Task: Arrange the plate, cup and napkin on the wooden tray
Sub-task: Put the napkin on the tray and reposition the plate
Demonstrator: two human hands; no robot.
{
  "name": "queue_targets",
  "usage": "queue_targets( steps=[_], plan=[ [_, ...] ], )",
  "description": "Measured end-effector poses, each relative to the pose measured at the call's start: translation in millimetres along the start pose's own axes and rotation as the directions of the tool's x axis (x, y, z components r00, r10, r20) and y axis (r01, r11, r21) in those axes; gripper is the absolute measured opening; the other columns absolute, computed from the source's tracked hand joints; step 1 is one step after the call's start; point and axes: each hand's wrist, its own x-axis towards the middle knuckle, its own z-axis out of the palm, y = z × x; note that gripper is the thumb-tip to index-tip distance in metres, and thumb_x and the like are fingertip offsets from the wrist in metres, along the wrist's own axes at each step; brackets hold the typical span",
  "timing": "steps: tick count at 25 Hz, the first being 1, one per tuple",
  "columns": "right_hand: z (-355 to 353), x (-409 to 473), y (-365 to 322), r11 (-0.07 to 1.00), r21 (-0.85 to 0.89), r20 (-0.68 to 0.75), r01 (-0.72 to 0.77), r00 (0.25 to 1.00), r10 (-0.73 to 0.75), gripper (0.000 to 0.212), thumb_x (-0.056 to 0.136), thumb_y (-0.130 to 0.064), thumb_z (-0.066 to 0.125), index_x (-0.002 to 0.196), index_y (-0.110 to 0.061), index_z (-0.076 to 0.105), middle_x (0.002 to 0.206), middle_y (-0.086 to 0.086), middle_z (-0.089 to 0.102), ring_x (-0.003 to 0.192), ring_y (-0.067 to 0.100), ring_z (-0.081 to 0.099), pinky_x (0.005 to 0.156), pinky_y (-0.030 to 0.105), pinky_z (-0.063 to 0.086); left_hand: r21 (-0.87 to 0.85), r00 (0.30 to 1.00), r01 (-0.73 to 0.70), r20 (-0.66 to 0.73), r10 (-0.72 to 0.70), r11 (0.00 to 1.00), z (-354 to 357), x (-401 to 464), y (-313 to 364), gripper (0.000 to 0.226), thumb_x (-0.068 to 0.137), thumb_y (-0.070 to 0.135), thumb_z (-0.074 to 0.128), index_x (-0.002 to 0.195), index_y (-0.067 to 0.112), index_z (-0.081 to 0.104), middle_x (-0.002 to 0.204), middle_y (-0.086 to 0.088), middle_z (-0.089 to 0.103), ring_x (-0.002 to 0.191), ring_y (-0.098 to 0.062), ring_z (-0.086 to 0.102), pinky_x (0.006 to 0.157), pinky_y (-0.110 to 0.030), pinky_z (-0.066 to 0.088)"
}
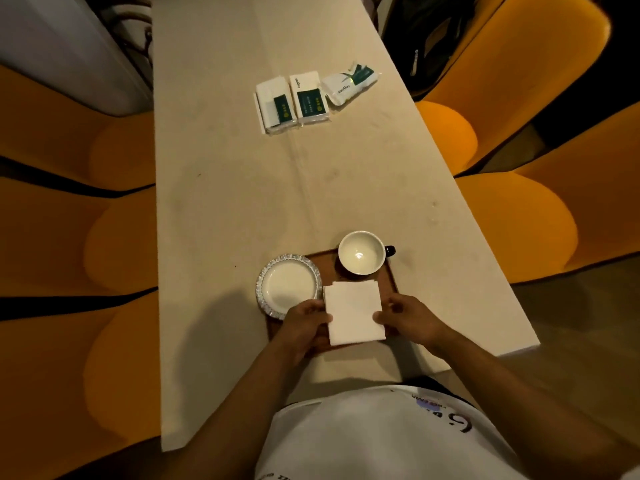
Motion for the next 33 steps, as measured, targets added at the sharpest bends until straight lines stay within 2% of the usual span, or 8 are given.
queue_targets(
  steps=[5,9,12,17,24,28,30,33],
  plan=[
    [-11,10,25,0.994,-0.068,-0.016,-0.088,0.996,0.087,0.016,0.083,-0.02,0.068,0.084,-0.005,0.068,0.071,0.011,0.071,0.061,0.019,0.066,0.062,0.03,0.057,0.053,0.995,0.027,-0.1,-0.021,0.998,30,4,-20,0.028,0.089,-0.012,0.057,0.113,0.001,0.061,0.112,-0.021,0.067,0.078,-0.028,0.068,0.042,-0.027,0.053],
    [-18,24,31,0.985,-0.139,-0.112,-0.099,0.99,0.084,0.01,0.083,-0.018,0.065,0.075,-0.019,0.07,0.069,0.004,0.071,0.063,0.02,0.067,0.059,0.029,0.055,0.139,0.988,0.043,-0.151,-0.022,0.989,49,17,-22,0.034,0.087,-0.011,0.057,0.118,0.002,0.062,0.121,-0.023,0.066,0.103,-0.041,0.068,0.06,-0.037,0.057],
    [-21,34,33,0.969,-0.225,-0.136,-0.099,0.988,0.069,0.01,0.086,-0.014,0.061,0.085,-0.019,0.069,0.081,-0.003,0.069,0.07,0.016,0.064,0.058,0.022,0.048,0.185,0.986,0.065,-0.16,-0.035,0.981,57,29,-18,0.036,0.089,-0.007,0.059,0.123,0.007,0.062,0.124,-0.017,0.065,0.107,-0.035,0.065,0.076,-0.044,0.062],
    [-23,42,37,0.918,-0.394,-0.171,-0.044,0.985,-0.026,0.025,0.09,-0.008,0.055,0.112,-0.01,0.067,0.109,0.007,0.069,0.084,0.016,0.058,0.075,0.027,0.046,0.239,0.98,0.07,-0.2,-0.022,0.969,65,40,-16,0.038,0.089,-0.004,0.061,0.126,0.006,0.061,0.125,-0.019,0.065,0.101,-0.031,0.063,0.092,-0.048,0.058],
    [-19,47,37,0.903,-0.43,-0.189,-0.002,0.978,-0.087,0.031,0.093,-0.008,0.052,0.122,-0.01,0.063,0.12,0.01,0.067,0.105,0.026,0.063,0.09,0.027,0.045,0.346,0.977,0.059,-0.212,0.017,0.936,66,45,-14,0.039,0.087,0.0,0.063,0.126,0.004,0.061,0.127,-0.018,0.065,0.111,-0.035,0.063,0.098,-0.048,0.055],
    [-22,42,46,0.903,-0.43,-0.233,0.016,0.964,-0.128,0.03,0.094,-0.007,0.052,0.122,-0.012,0.062,0.119,0.009,0.067,0.105,0.025,0.062,0.092,0.03,0.046,0.407,0.97,0.04,-0.236,0.063,0.913,63,39,-17,0.054,0.087,0.004,0.065,0.139,0.002,0.051,0.138,-0.019,0.058,0.122,-0.037,0.058,0.106,-0.048,0.049],
    [-24,39,48,0.884,-0.464,-0.214,0.053,0.962,-0.17,0.037,0.089,-0.002,0.058,0.124,-0.012,0.06,0.118,0.011,0.064,0.104,0.026,0.061,0.093,0.032,0.048,0.429,0.959,0.005,-0.258,0.117,0.903,62,34,-20,0.056,0.09,0.005,0.065,0.143,0.004,0.046,0.141,-0.018,0.054,0.125,-0.035,0.054,0.102,-0.042,0.048],
    [-24,35,46,0.821,-0.557,-0.058,0.126,0.98,-0.189,0.066,0.072,-0.003,0.076,0.132,-0.012,0.052,0.121,0.01,0.057,0.108,0.027,0.057,0.095,0.03,0.044,0.458,0.948,-0.08,-0.24,0.21,0.885,62,29,-26,0.049,0.092,0.001,0.06,0.139,0.009,0.049,0.133,-0.015,0.057,0.101,-0.021,0.059,0.074,-0.021,0.05]
  ],
)
